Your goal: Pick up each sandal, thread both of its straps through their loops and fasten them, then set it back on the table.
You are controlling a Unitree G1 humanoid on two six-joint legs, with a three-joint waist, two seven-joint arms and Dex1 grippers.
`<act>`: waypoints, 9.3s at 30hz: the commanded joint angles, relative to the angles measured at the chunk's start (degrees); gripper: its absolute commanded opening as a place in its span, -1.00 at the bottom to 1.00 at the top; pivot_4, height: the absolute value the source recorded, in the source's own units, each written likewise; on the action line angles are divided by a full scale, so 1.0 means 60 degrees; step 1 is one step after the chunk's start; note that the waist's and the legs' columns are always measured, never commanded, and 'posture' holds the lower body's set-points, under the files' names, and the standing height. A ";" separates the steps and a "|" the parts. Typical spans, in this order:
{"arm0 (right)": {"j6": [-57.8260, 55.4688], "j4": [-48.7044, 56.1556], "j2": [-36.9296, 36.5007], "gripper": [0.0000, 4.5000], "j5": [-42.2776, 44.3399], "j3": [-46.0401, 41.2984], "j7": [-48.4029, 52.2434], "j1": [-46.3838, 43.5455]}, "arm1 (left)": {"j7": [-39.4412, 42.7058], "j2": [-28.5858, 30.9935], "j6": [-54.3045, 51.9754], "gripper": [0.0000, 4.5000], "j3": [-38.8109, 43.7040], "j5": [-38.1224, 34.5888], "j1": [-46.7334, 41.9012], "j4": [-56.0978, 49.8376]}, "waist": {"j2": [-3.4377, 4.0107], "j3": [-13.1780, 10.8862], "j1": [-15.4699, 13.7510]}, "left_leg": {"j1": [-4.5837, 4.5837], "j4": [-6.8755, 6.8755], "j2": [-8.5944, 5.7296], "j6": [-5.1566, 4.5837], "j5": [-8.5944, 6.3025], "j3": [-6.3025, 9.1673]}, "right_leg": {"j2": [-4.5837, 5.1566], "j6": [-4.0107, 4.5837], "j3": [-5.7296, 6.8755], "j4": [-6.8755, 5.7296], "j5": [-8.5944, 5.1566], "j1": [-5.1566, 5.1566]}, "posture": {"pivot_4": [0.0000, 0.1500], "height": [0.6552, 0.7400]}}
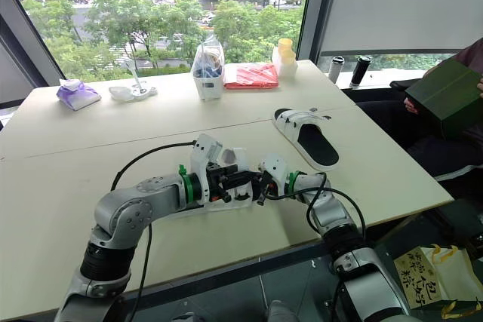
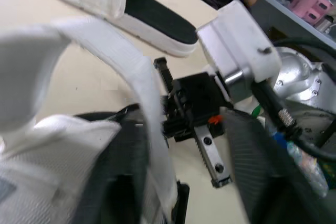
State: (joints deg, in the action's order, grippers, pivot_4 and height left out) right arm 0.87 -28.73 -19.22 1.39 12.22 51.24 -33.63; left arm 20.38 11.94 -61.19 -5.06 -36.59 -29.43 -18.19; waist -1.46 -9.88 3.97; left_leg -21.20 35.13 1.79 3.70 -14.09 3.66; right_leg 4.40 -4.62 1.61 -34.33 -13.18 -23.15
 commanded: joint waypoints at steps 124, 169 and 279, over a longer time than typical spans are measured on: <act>-0.0837 -0.0693 0.0057 -1.00 -0.0621 0.0799 -0.0024 0.1142 | 0.4154 0.3818 -0.0101 0.30 0.0698 -0.1989 0.2362 -0.1937 | 0.0031 0.0071 -0.0019 | -0.0014 -0.0023 -0.0004 -0.0029 -0.0023 0.0028 | 0.0001 0.0013 0.0009 0.0016 0.0007 -0.0016 | 1.00 1.00; -0.0749 -0.0967 0.0210 -1.00 -0.0659 0.0798 -0.0119 0.0937 | 0.1966 0.1541 0.1098 0.30 -0.0991 0.0606 0.1413 -0.0251 | 0.0025 0.0078 -0.0030 | -0.0005 -0.0003 -0.0003 -0.0030 -0.0022 0.0027 | -0.0005 0.0012 0.0009 0.0005 0.0008 -0.0007 | 1.00 1.00; -0.0568 -0.1264 0.0241 -1.00 -0.0708 0.0718 -0.0484 0.0929 | 0.7857 0.1208 0.5848 -0.97 0.0004 0.3547 -0.6143 1.1423 | 0.0079 0.0067 -0.0020 | 0.0101 -0.0020 0.0004 -0.0104 -0.0067 0.0179 | -0.0129 0.0050 -0.0005 0.0011 0.0023 0.0075 | 1.00 1.00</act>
State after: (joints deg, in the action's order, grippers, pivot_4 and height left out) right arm 1.60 -29.24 -17.33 1.36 12.76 48.45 -32.60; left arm 68.46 19.12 -29.21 -5.83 -16.26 -63.72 50.04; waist -0.99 -9.48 3.85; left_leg -20.59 35.01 1.82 3.08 -14.49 4.73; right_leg 3.62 -4.32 1.58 -34.27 -13.04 -22.70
